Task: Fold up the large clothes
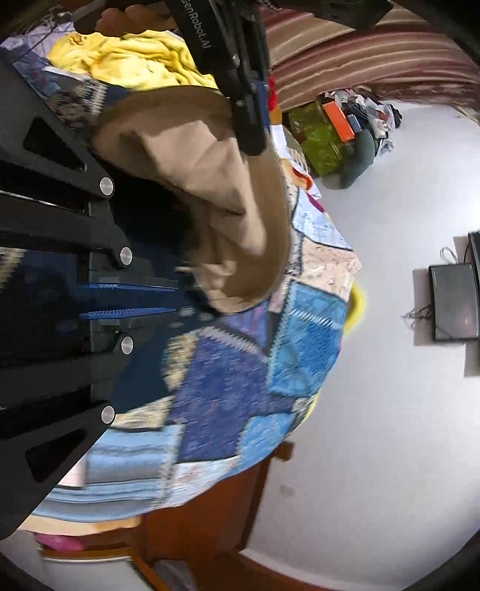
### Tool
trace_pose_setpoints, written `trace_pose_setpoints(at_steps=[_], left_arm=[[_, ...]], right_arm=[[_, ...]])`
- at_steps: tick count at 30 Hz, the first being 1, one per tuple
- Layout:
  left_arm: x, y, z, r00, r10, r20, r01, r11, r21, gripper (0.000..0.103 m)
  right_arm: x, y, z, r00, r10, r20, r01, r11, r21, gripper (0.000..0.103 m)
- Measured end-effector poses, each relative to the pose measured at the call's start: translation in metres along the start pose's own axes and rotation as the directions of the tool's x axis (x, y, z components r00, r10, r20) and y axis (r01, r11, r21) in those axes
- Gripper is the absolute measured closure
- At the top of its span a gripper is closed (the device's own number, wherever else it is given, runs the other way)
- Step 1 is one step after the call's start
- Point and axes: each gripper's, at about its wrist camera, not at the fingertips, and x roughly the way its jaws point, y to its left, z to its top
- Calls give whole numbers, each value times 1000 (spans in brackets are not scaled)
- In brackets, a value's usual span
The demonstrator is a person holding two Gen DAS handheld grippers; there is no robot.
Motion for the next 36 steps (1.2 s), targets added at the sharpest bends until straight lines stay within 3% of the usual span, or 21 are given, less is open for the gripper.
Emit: trace_pose_setpoints(at_steps=[6,8,12,18,20,22,25,27,29,31,32,34,36], left_arm=[[-8,-78,-63,993,-79,-87,94,978,188,94],[0,-94,-86,986,-97,-138,124,972,199,94],[21,-100,-127,972,-106,-210,141,976,164,94],[10,-89,-150,967,-106,-233,148,974,169,91],[-4,-83,-150,965,-122,-231,160,975,154,69],[-18,-73,-146,971,-124,-204,152,981,123,54],[-42,-47,-139,989,-76,-128,87,993,76,44],[-44,-26,-136,995,7,-99,-3,999,48,36],[-37,-11,-139,990,93,-109,-91,995,28,36],[-14,9,-143,973,161,-167,-162,987,4,36],[2,20,-149,961,183,-206,-191,982,-16,36],[20,33,-161,952,171,-253,-189,981,-48,35],[36,48,-173,957,105,-269,-142,982,-123,31]], right_arm=[[-31,-23,-51,998,19,-64,-15,998,59,97],[-41,-26,-61,998,8,-66,-5,999,45,97],[-64,-25,-66,999,-3,-41,4,1000,10,97],[-61,-17,-51,998,48,-48,-46,998,40,97],[-49,-13,-44,994,86,-68,-83,995,57,97],[-34,-2,-41,986,138,-96,-132,989,67,97],[-14,18,-47,976,162,-147,-158,987,41,97],[-1,30,-55,967,166,-193,-168,986,4,97],[15,39,-67,968,94,-234,-115,990,-77,97],[30,42,-83,966,-82,-247,34,980,-194,97],[32,40,-88,963,-121,-242,68,974,-217,97],[40,28,-105,953,-179,-243,114,959,-259,97],[43,16,-115,949,-174,-263,107,963,-249,97]])
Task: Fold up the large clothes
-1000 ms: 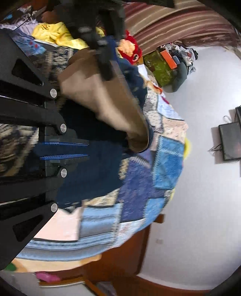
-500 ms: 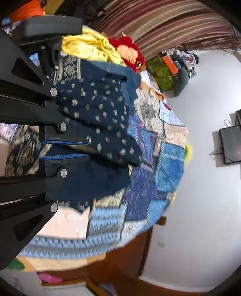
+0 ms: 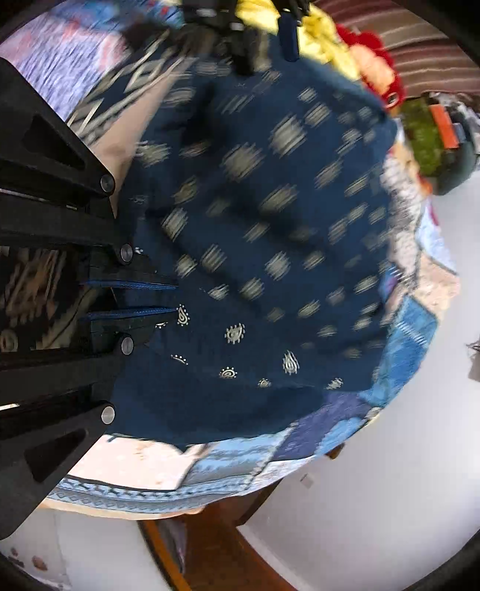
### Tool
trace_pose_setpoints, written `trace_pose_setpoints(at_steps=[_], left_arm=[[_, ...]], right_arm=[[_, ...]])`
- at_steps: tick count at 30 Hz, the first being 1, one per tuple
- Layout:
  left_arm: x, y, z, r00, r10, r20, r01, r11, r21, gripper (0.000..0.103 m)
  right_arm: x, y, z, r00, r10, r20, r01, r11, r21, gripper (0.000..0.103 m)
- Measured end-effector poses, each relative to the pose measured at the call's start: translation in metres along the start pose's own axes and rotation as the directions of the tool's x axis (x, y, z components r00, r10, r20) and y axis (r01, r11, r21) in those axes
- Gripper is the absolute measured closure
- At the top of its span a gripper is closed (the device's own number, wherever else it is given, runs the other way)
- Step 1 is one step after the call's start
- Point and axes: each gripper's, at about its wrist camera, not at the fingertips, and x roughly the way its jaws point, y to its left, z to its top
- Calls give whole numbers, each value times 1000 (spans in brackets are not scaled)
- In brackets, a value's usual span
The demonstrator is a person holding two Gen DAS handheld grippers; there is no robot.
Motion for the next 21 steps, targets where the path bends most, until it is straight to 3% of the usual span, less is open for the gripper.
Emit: trace_pose_setpoints(at_steps=[3,8,15,19,21], left_arm=[[8,14,-4,999,-54,-1,54,996,-76,25],[2,3,-10,1000,22,14,-22,1000,-9,25],[0,3,-17,999,50,10,-49,999,-15,25],[-9,3,-26,997,72,4,-72,997,2,26],[-15,0,-35,988,156,-12,-155,986,68,26]], right_arm=[[-4,-14,-12,999,36,27,-37,999,29,97],[-5,-21,-29,993,-115,18,114,993,37,97],[-13,-15,-42,982,-188,34,188,982,2,97],[-24,-25,-53,989,-142,34,141,989,53,97],[-32,-33,-58,994,-104,32,100,991,90,97]])
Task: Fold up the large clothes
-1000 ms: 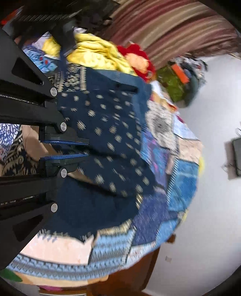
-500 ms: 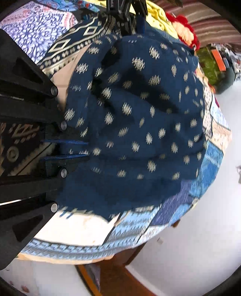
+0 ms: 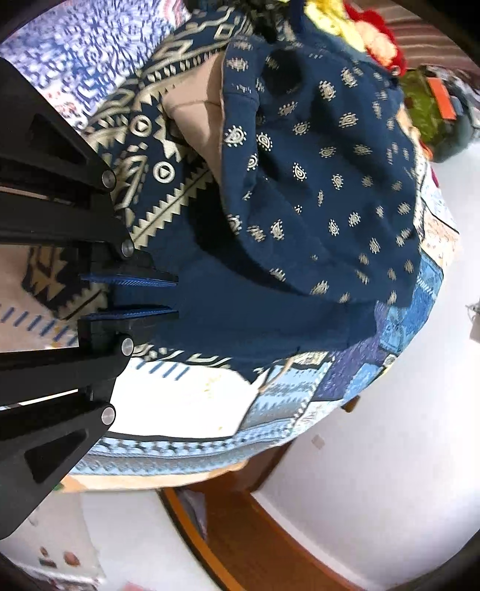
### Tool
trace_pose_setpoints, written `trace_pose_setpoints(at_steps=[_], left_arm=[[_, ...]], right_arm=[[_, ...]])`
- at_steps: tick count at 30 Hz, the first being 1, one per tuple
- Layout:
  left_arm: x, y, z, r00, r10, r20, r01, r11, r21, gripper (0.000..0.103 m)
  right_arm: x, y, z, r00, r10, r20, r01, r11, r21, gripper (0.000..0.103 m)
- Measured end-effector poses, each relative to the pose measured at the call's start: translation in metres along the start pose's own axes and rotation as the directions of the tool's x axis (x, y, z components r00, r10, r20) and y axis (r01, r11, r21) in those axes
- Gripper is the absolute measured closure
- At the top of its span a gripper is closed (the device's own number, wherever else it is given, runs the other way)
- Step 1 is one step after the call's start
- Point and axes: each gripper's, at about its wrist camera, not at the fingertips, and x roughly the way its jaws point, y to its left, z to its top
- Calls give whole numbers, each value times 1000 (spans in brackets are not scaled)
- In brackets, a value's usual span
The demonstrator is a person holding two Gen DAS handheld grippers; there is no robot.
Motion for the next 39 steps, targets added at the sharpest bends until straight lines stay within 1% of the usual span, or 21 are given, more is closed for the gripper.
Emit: trace_pose_setpoints(at_steps=[1,3,5,7,9,11,14,16,19,20,21,23,24,25,29,31,32,33,35,38,39], left_arm=[[-6,2,-6,1000,25,2,-25,999,21,26],[-23,17,-19,999,47,16,-47,999,6,26],[-42,39,-32,999,30,39,-27,997,-66,26],[-59,66,-47,999,16,47,-8,985,-171,26],[-70,91,-65,999,-15,47,28,958,-287,26],[-74,110,-83,995,-84,46,95,916,-390,26],[-70,124,-104,976,-204,75,213,829,-517,26],[-61,125,-114,954,-281,102,287,762,-581,26],[-35,117,-126,886,-431,171,425,609,-670,26],[-27,112,-124,866,-462,193,455,566,-687,26],[-17,108,-126,834,-505,222,494,504,-709,26],[1,101,-127,780,-563,274,548,403,-733,26],[5,99,-127,767,-572,289,559,378,-738,26],[11,97,-124,765,-571,298,563,368,-740,26],[29,94,-105,774,-540,331,571,370,-732,26],[37,92,-94,793,-506,338,563,396,-726,26],[39,91,-89,806,-485,340,554,416,-721,31],[40,88,-81,834,-447,323,524,461,-716,36],[39,83,-71,872,-394,292,474,527,-705,51],[30,76,-61,905,-322,278,421,587,-692,64],[21,73,-58,914,-289,283,404,613,-678,66]], right_arm=[[-3,-2,-1,1000,18,3,-18,1000,17,97],[-6,-6,-4,999,44,6,-45,998,44,97],[-8,-7,-7,999,49,12,-50,997,53,97],[-17,-7,-11,998,58,21,-59,996,67,97],[-29,-7,-16,996,87,24,-89,992,93,96],[-38,-12,-18,992,123,23,-125,986,111,96],[-47,-23,-15,981,195,25,-196,970,142,96],[-53,-27,-10,969,246,28,-247,954,168,96],[-57,-27,-3,965,262,33,-263,949,176,96],[-58,-24,-2,965,261,35,-263,949,175,96],[-58,-21,1,965,261,35,-263,949,173,96],[-54,-19,7,962,269,37,-272,947,169,96],[-51,-18,11,960,277,37,-279,946,166,96],[-49,-15,15,958,285,37,-287,944,163,96],[-48,-7,28,949,311,52,-315,936,156,96],[-50,-4,36,944,324,67,-331,931,153,96],[-51,-2,40,941,329,75,-337,929,151,96],[-51,0,43,940,332,80,-341,928,149,96],[-52,2,48,939,334,86,-343,928,142,96],[-50,6,55,939,331,89,-341,930,136,96],[-49,7,60,938,334,90,-344,929,137,96]])
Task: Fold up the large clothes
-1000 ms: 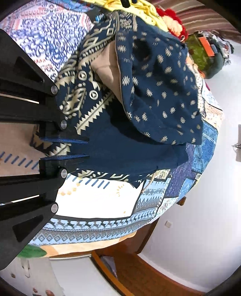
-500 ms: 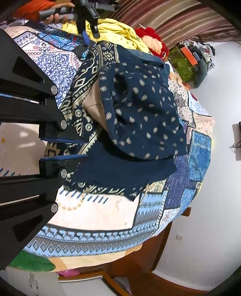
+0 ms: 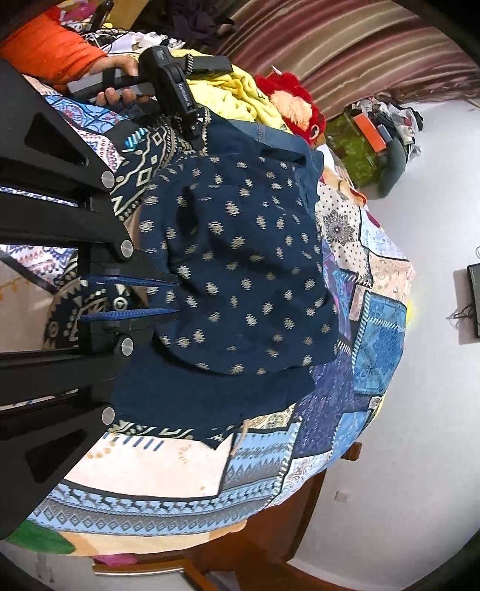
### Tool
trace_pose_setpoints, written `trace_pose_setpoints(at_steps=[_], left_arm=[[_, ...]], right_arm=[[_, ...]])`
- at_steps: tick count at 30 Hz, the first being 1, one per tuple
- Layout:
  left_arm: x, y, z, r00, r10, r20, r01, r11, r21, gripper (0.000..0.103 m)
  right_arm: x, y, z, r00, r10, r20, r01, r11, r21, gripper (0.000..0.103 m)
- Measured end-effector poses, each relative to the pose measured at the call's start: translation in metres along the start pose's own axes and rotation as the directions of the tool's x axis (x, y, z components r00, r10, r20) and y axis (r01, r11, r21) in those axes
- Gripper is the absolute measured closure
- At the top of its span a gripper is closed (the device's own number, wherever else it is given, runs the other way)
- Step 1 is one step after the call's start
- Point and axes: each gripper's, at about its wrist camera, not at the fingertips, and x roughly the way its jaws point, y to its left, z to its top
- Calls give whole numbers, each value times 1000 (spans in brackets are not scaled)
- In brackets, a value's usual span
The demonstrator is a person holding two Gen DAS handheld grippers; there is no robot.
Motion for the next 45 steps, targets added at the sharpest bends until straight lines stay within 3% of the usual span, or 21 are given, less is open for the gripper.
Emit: trace_pose_setpoints(at_steps=[4,6,9,14,16,19,22,26,27,30,33,34,36,40,42,45], left_arm=[[-27,-35,-4,993,46,113,-61,989,135,75],[-41,-62,-6,981,72,180,-114,966,234,76],[-60,-87,-7,957,121,263,-201,931,306,76],[-81,-118,-6,927,103,361,-239,903,356,77],[-83,-132,-5,924,81,373,-240,883,403,78],[-75,-161,-9,911,69,407,-284,819,498,80],[-72,-191,-18,916,2,402,-260,764,590,81],[-59,-240,-40,928,-80,365,-236,633,738,82],[-53,-254,-47,937,-98,334,-213,597,773,82],[-36,-279,-65,960,-133,247,-141,532,835,83],[-17,-299,-86,976,-144,161,-72,488,870,84],[-11,-306,-94,980,-151,127,-41,476,878,84],[-2,-314,-108,985,-162,51,29,457,889,84],[27,-328,-140,987,-103,-119,151,394,907,84],[44,-325,-153,981,-30,-190,187,381,905,84],[59,-312,-163,962,57,-268,226,385,895,83]], right_arm=[[5,9,14,999,39,13,-39,999,7,96],[11,20,23,997,72,17,-71,997,-9,96],[29,39,30,997,79,-2,-79,996,-52,96],[94,74,22,982,105,-158,-123,986,-111,96],[119,81,13,974,97,-205,-122,986,-115,96],[123,70,12,969,147,-199,-156,987,-30,96],[126,48,14,942,256,-215,-247,967,70,96],[112,14,12,901,385,-198,-343,915,214,96],[97,1,11,909,386,-160,-346,909,232,96],[37,-46,4,966,252,-59,-234,948,213,96],[-10,-87,-8,994,108,-13,-103,972,212,96],[-31,-105,-15,999,32,5,-32,977,213,96],[-56,-133,-23,999,-40,20,34,972,231,96],[-87,-161,-46,996,-90,23,80,952,296,96],[-97,-168,-57,995,-102,23,91,948,306,96],[-105,-160,-64,992,-121,25,110,955,277,96]])
